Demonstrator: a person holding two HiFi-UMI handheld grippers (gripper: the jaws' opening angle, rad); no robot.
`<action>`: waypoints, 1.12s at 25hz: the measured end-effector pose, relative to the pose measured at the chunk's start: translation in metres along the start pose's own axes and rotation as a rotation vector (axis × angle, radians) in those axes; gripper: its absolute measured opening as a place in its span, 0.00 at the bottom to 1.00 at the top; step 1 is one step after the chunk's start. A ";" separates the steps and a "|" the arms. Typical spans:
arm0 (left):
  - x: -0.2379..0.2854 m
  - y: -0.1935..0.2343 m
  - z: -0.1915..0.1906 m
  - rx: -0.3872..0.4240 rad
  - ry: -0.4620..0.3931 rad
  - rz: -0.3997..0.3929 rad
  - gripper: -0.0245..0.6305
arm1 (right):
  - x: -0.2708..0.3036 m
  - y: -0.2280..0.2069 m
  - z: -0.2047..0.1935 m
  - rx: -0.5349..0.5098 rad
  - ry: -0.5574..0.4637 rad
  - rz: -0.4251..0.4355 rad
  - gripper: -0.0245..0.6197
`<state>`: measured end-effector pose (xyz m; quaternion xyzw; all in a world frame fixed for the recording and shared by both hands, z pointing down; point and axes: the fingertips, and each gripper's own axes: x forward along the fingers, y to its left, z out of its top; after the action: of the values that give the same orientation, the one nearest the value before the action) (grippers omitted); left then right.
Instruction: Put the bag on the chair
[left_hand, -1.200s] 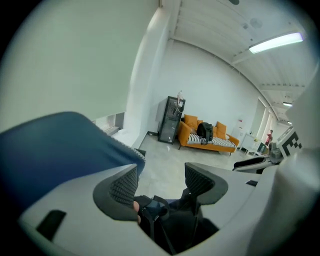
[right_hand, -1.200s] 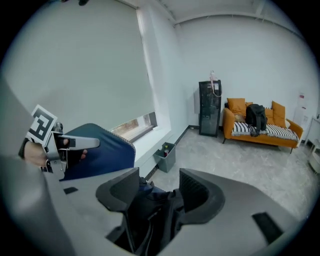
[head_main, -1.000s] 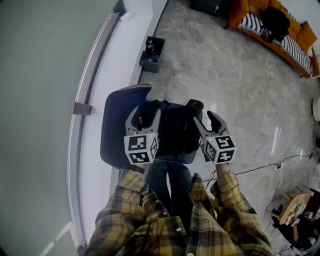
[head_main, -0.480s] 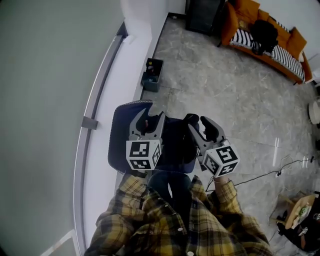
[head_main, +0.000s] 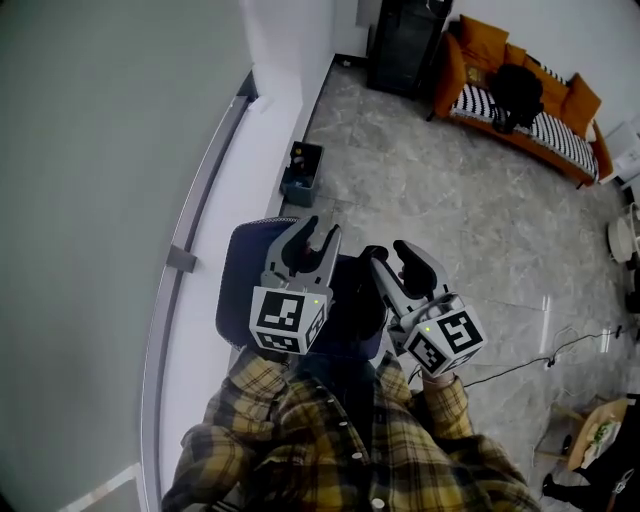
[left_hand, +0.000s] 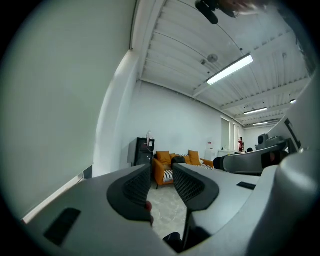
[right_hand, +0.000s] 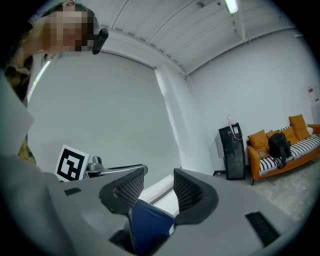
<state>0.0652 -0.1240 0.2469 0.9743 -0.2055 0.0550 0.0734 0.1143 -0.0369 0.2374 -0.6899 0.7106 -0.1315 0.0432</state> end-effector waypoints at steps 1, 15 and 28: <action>-0.001 -0.005 0.008 -0.001 -0.012 -0.015 0.26 | -0.003 0.003 0.009 -0.008 -0.014 0.009 0.34; -0.029 -0.037 0.062 -0.028 -0.047 -0.160 0.09 | -0.022 0.042 0.055 -0.023 -0.070 0.108 0.14; -0.053 -0.050 0.050 -0.011 -0.013 -0.260 0.07 | -0.031 0.042 0.033 -0.090 0.025 0.060 0.07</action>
<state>0.0412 -0.0661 0.1841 0.9927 -0.0784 0.0374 0.0841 0.0827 -0.0101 0.1914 -0.6677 0.7367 -0.1066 0.0069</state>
